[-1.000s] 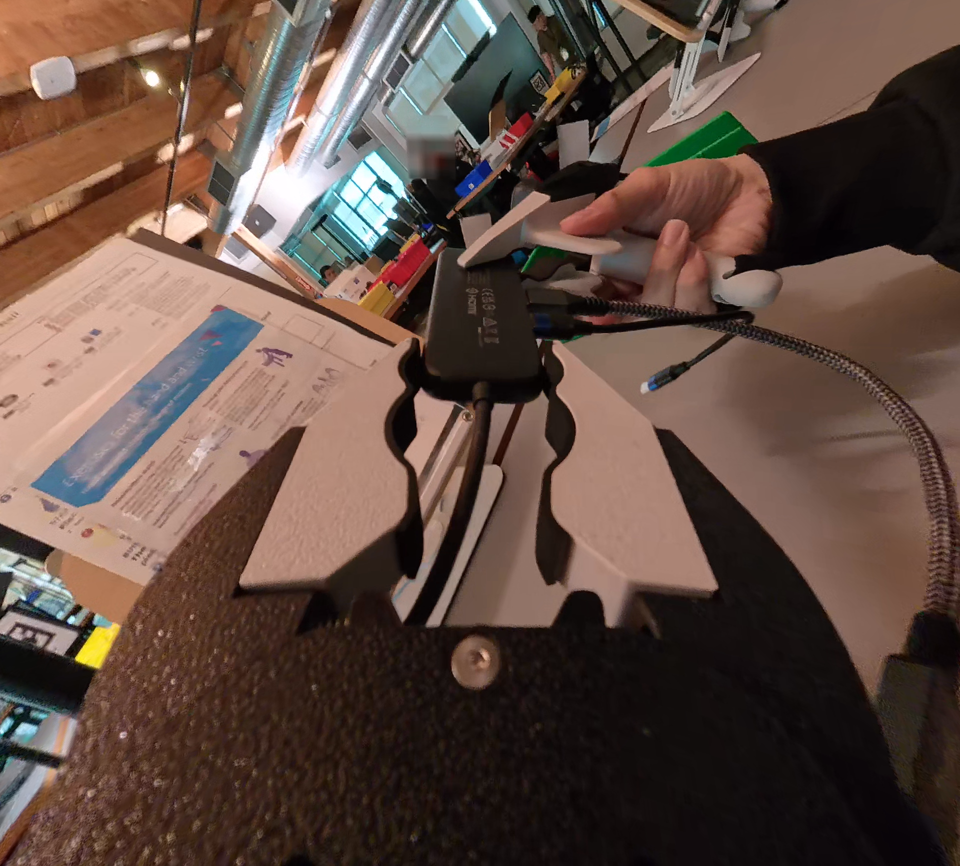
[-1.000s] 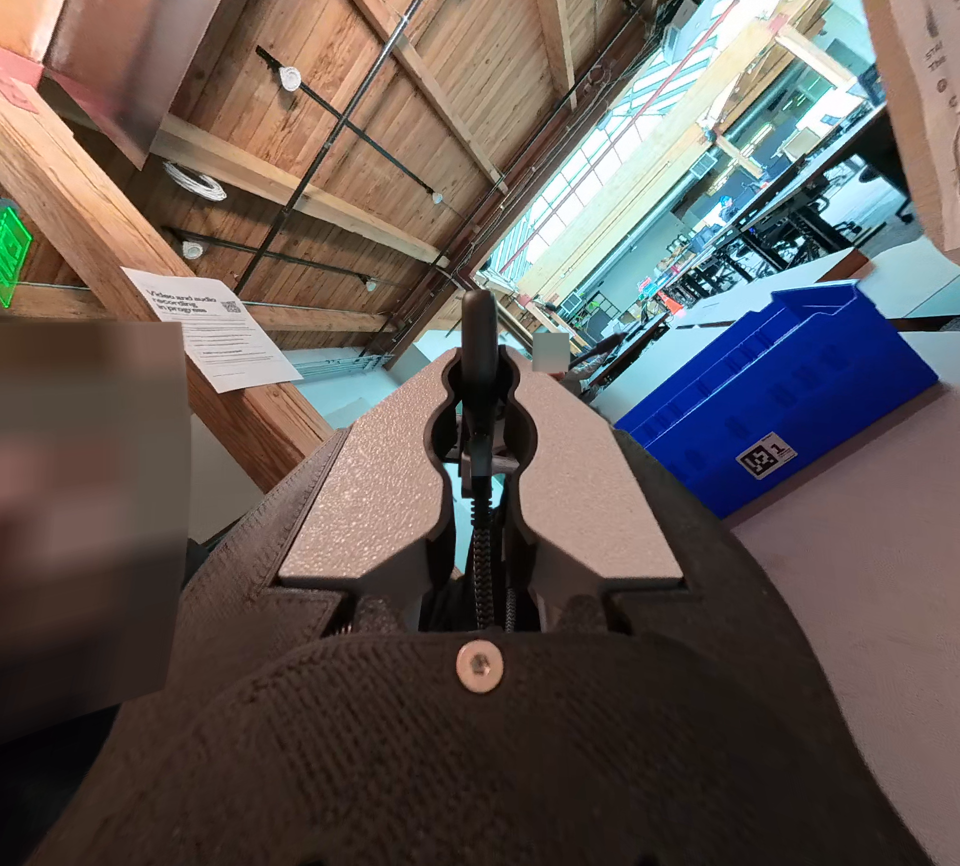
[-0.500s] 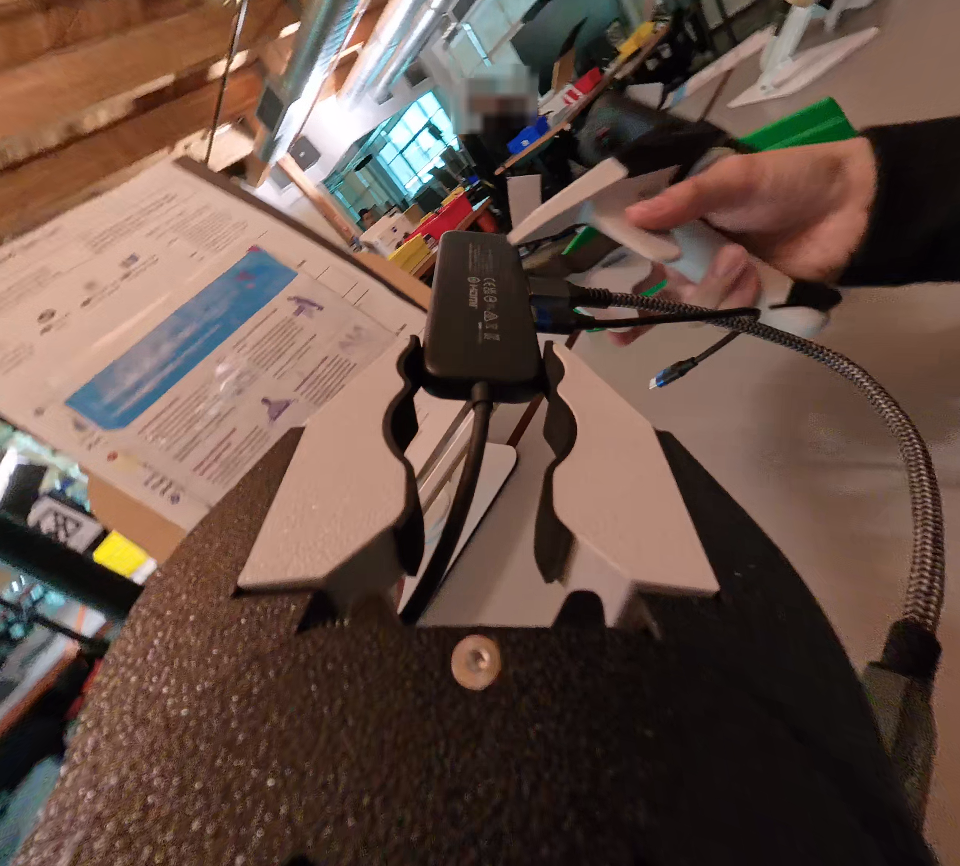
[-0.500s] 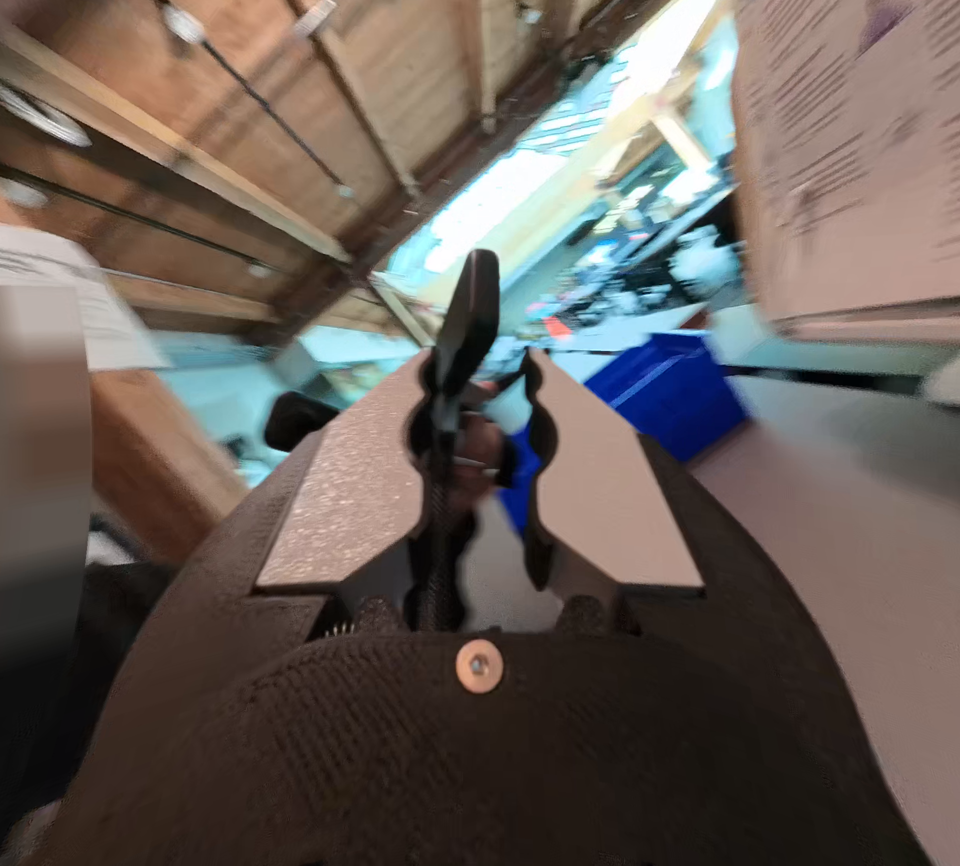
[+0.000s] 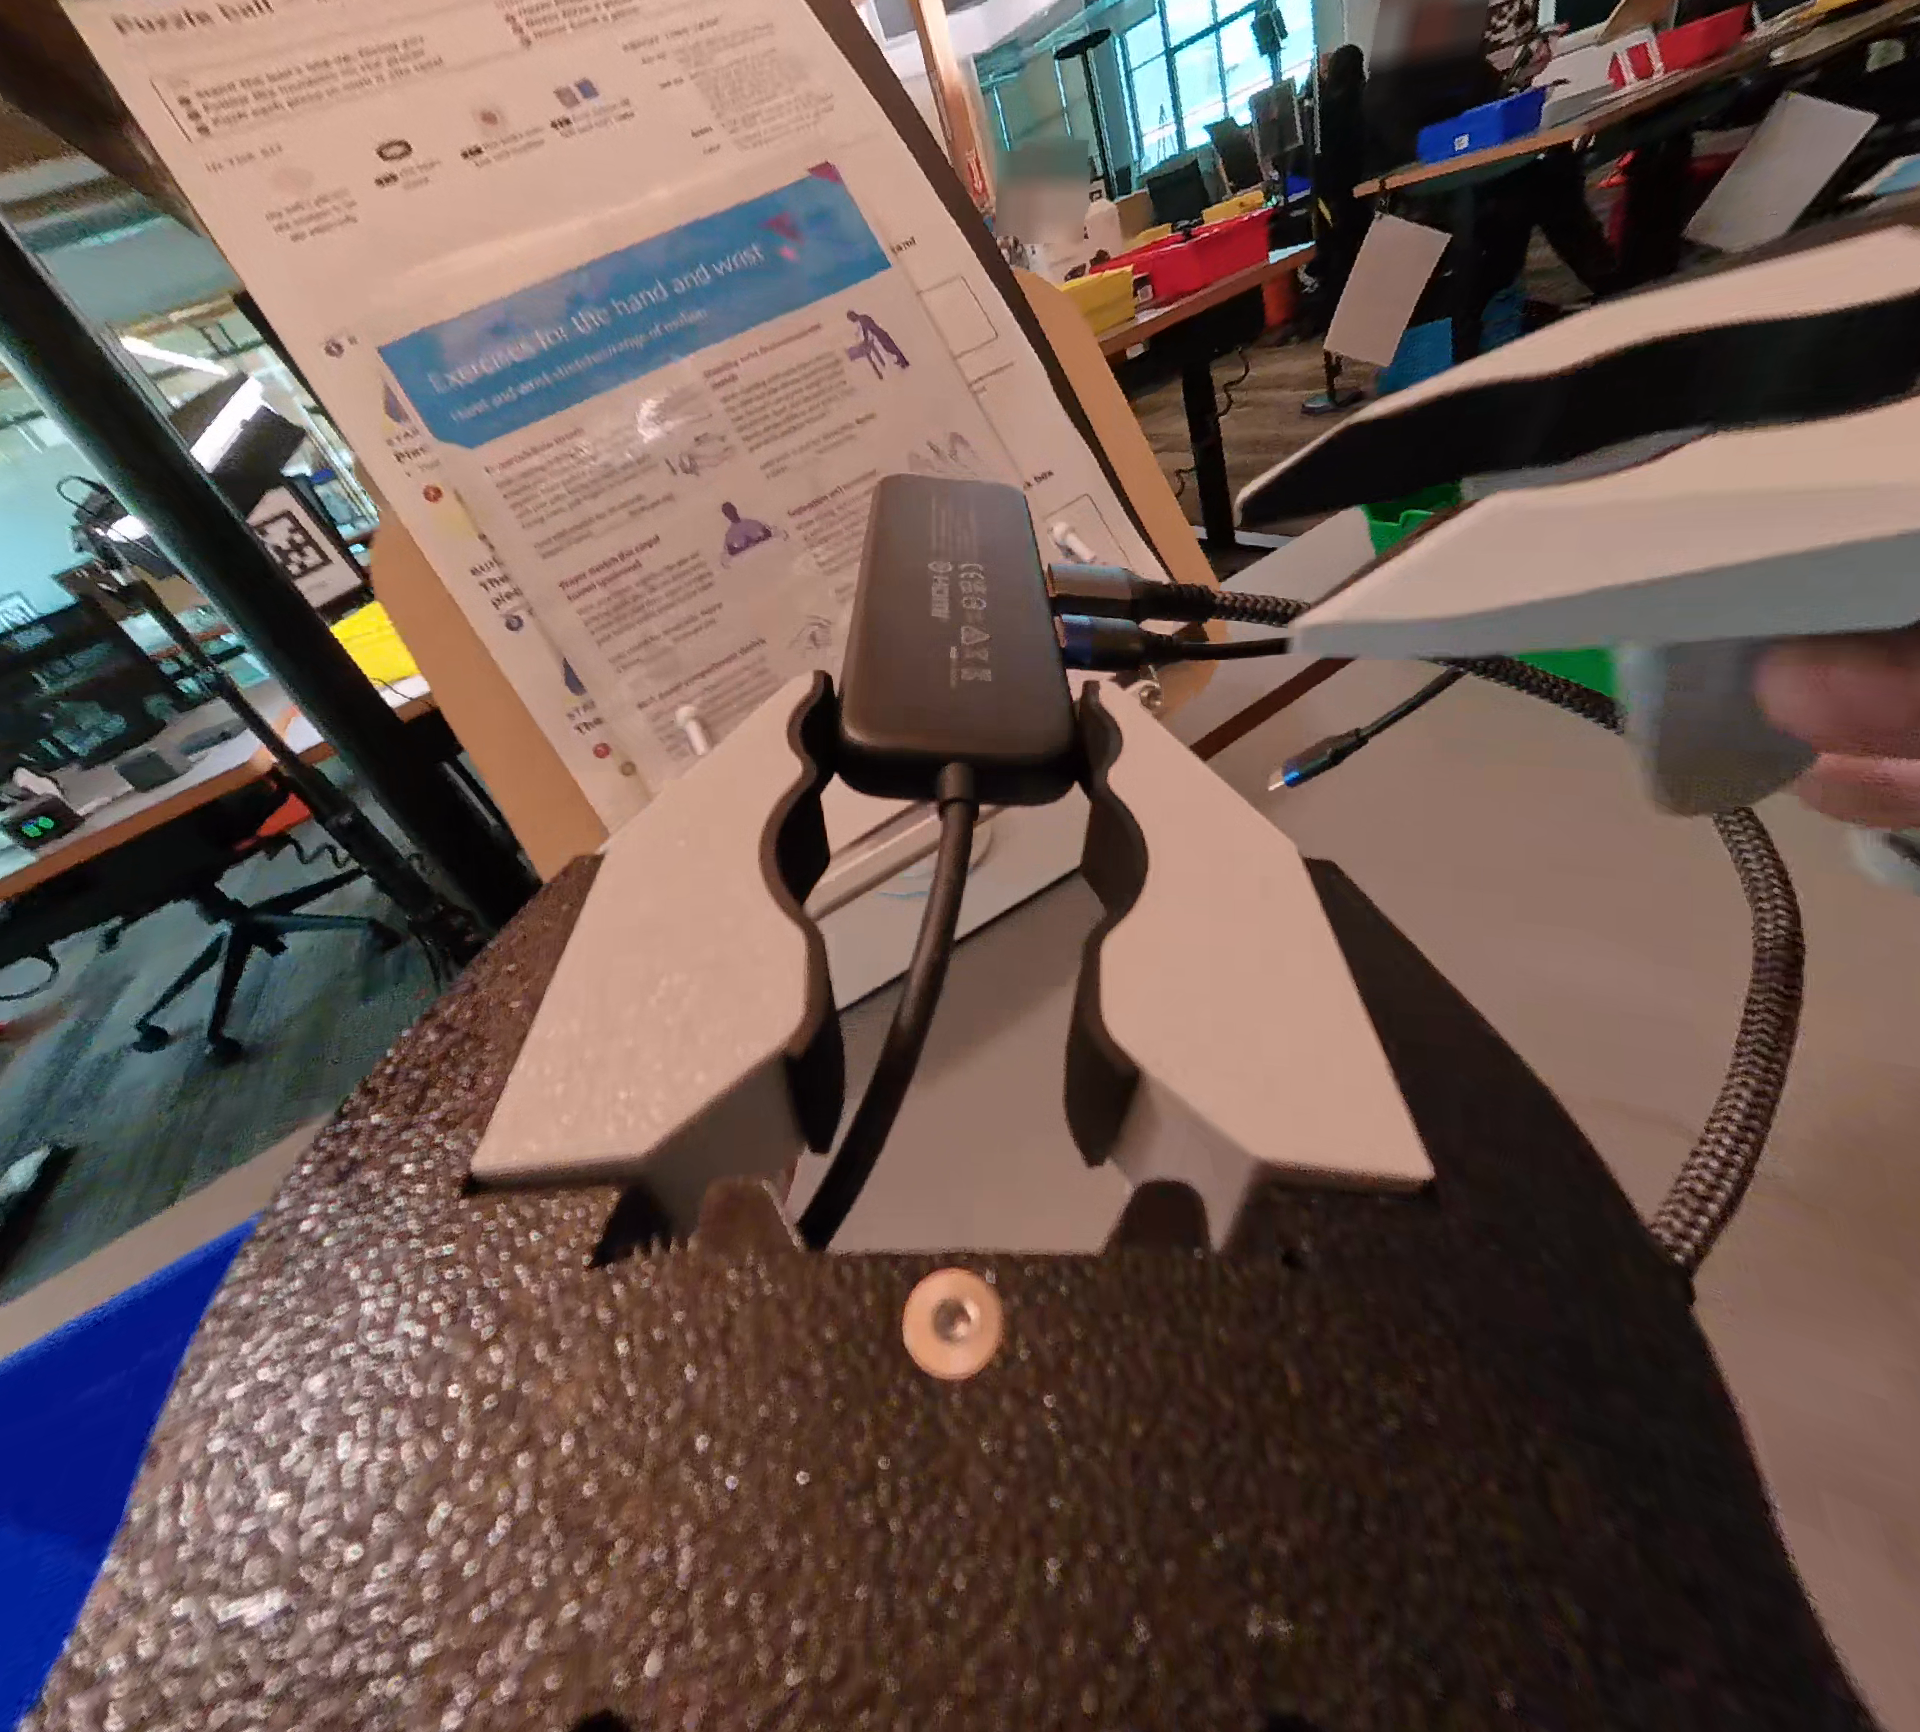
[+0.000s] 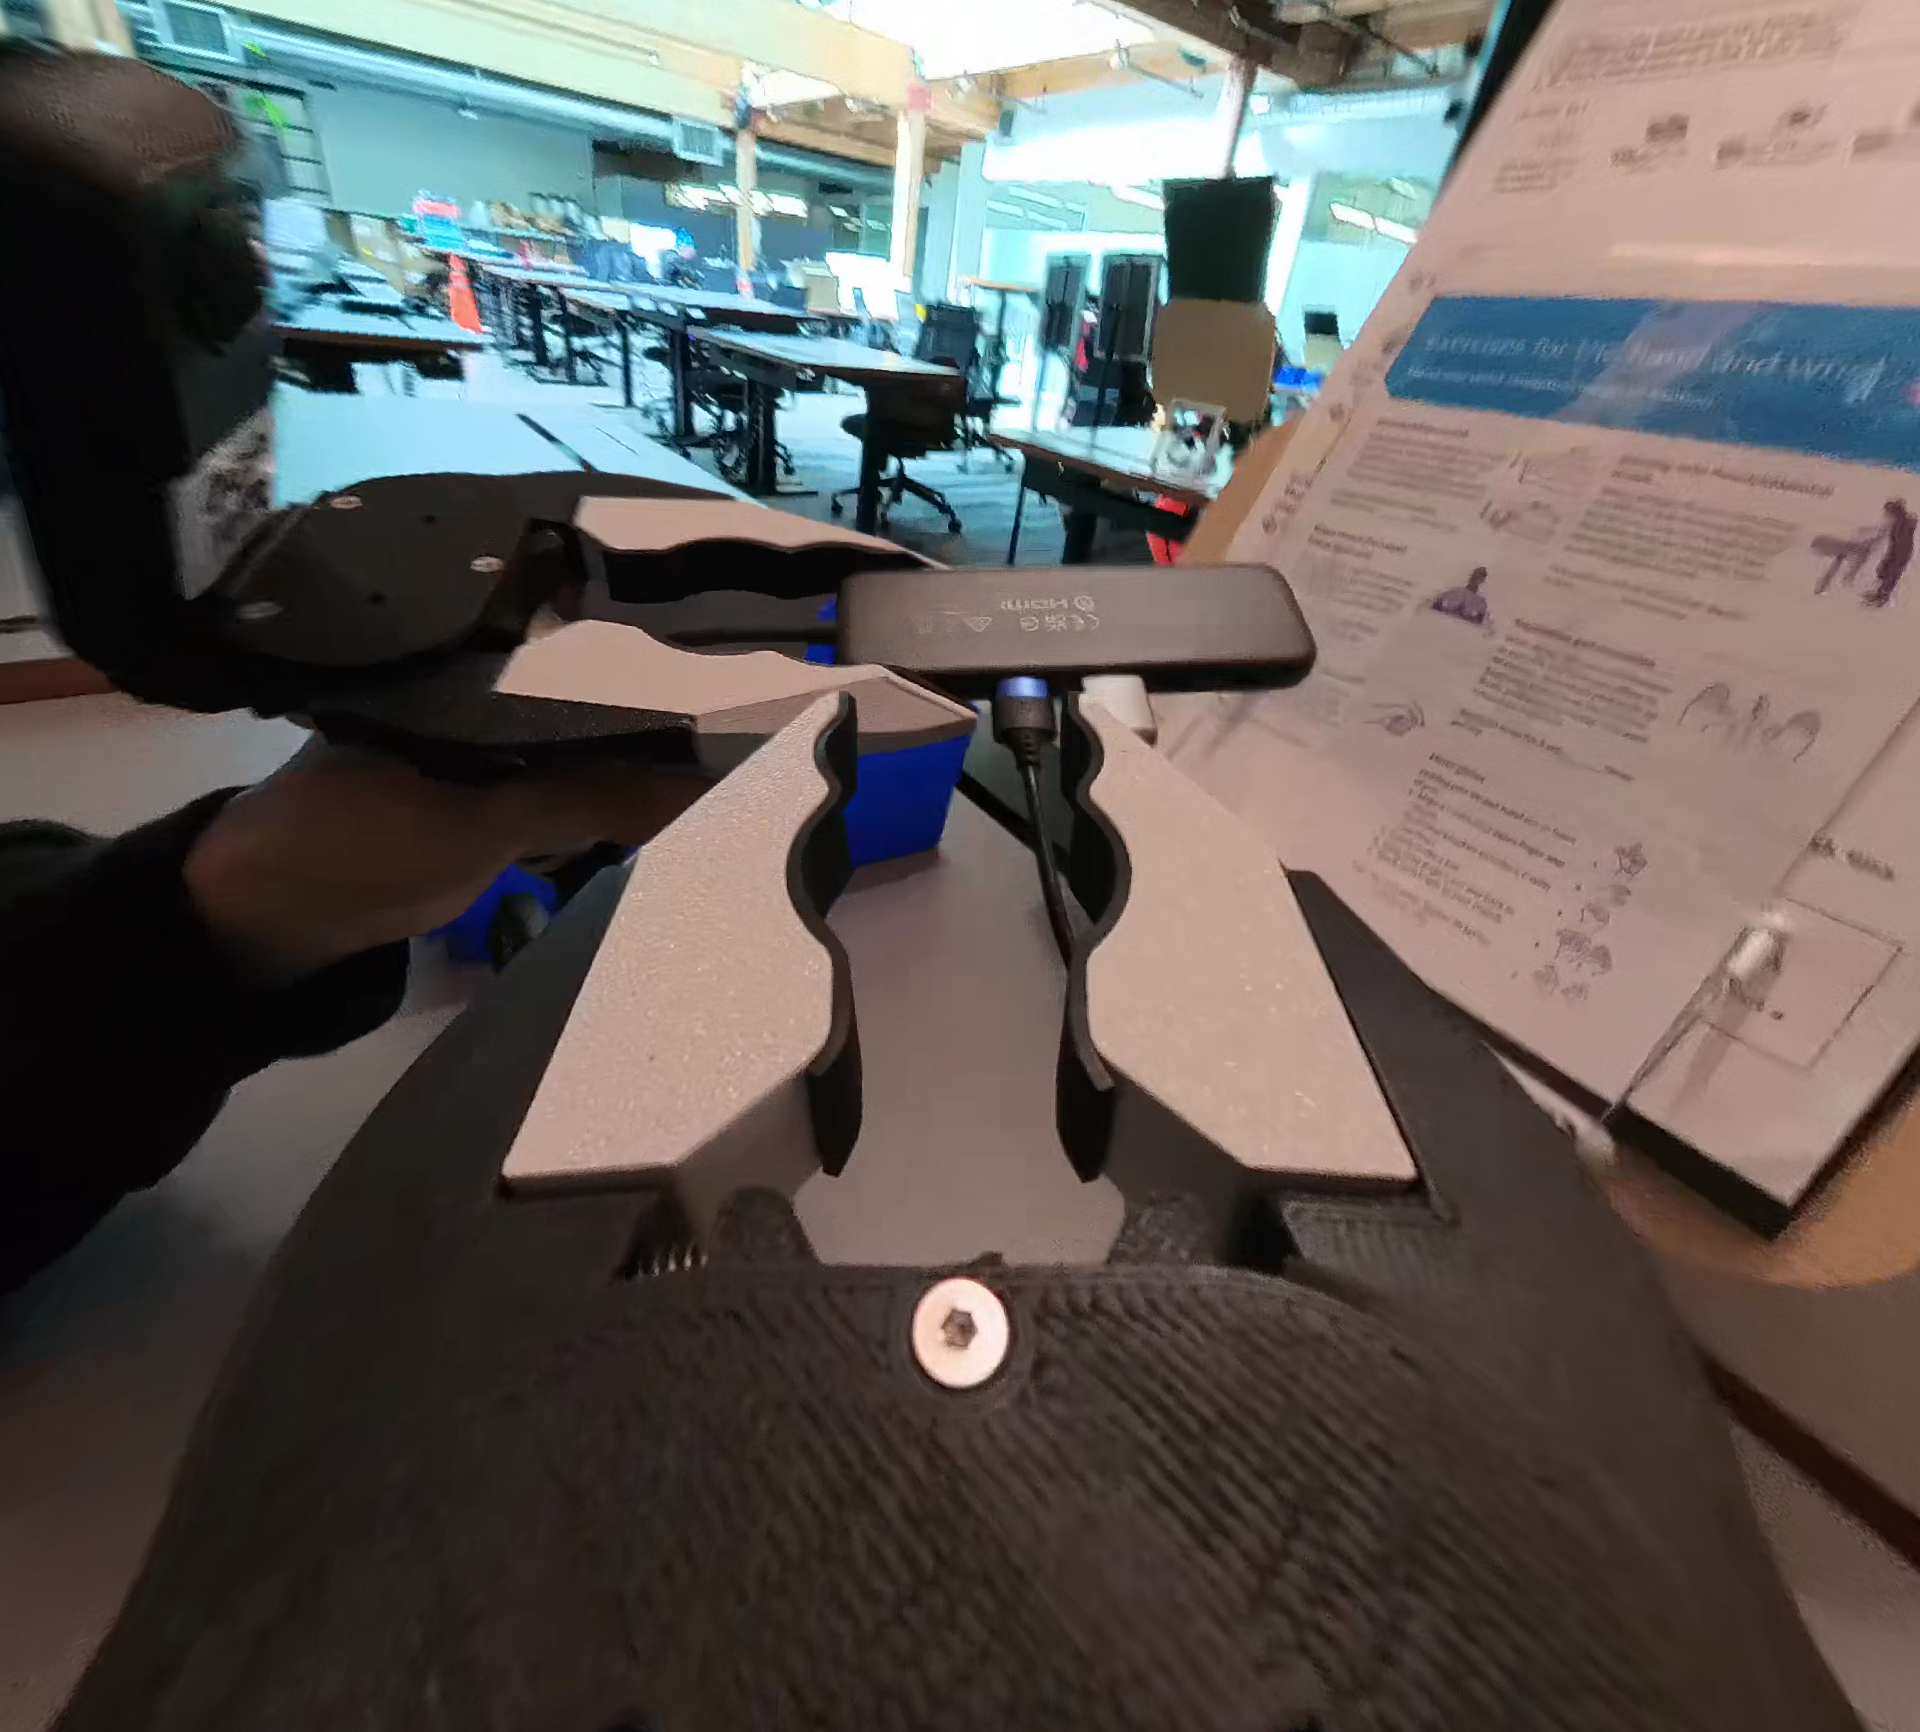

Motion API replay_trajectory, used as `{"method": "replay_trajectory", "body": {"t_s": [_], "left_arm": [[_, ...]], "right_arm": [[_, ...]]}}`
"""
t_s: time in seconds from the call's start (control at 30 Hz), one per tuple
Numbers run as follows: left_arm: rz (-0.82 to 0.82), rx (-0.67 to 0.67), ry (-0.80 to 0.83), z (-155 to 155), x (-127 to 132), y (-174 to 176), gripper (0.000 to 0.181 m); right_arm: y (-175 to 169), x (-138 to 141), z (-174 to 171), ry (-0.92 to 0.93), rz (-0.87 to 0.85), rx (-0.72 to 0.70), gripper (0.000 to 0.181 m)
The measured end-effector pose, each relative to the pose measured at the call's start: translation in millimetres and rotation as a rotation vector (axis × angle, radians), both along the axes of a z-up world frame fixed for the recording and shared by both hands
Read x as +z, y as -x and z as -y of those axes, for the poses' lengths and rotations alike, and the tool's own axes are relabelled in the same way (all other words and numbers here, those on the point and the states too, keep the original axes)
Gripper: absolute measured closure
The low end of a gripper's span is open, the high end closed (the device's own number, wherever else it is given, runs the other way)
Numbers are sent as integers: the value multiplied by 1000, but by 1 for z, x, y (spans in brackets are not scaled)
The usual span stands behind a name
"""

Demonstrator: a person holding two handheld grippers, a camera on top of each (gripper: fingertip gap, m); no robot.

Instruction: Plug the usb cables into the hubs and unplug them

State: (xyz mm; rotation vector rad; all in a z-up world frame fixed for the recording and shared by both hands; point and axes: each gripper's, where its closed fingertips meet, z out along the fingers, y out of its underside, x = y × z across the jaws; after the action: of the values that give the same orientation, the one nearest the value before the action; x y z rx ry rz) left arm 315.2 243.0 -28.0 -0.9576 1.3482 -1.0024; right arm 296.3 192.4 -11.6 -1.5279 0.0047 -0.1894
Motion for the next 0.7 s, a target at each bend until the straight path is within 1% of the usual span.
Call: {"method": "replay_trajectory", "body": {"t_s": [0.07,0.13,0.27,0.43,0.53,0.6,0.7], "left_arm": [[-8,-4,30,5,-5,-3,136],[-16,-5,41,8,-8,-5,136],[-8,-27,60,12,-10,-7,136],[30,-25,6,17,-11,-9,136],[57,-19,-52,20,-9,-8,136],[61,-24,-55,21,-9,-8,136],[80,-33,-60,22,-6,-7,136]], "right_arm": [[-15,-12,-1,28,-42,-60,147],[-19,-16,-1,25,-63,-51,158],[-20,-27,-2,71,-110,-14,166],[-31,-37,-1,132,-117,-97,165],[-30,-41,-3,140,-117,-87,165],[-32,-39,-3,127,-123,-101,172],[-31,-36,-2,107,-124,-83,173]]}}
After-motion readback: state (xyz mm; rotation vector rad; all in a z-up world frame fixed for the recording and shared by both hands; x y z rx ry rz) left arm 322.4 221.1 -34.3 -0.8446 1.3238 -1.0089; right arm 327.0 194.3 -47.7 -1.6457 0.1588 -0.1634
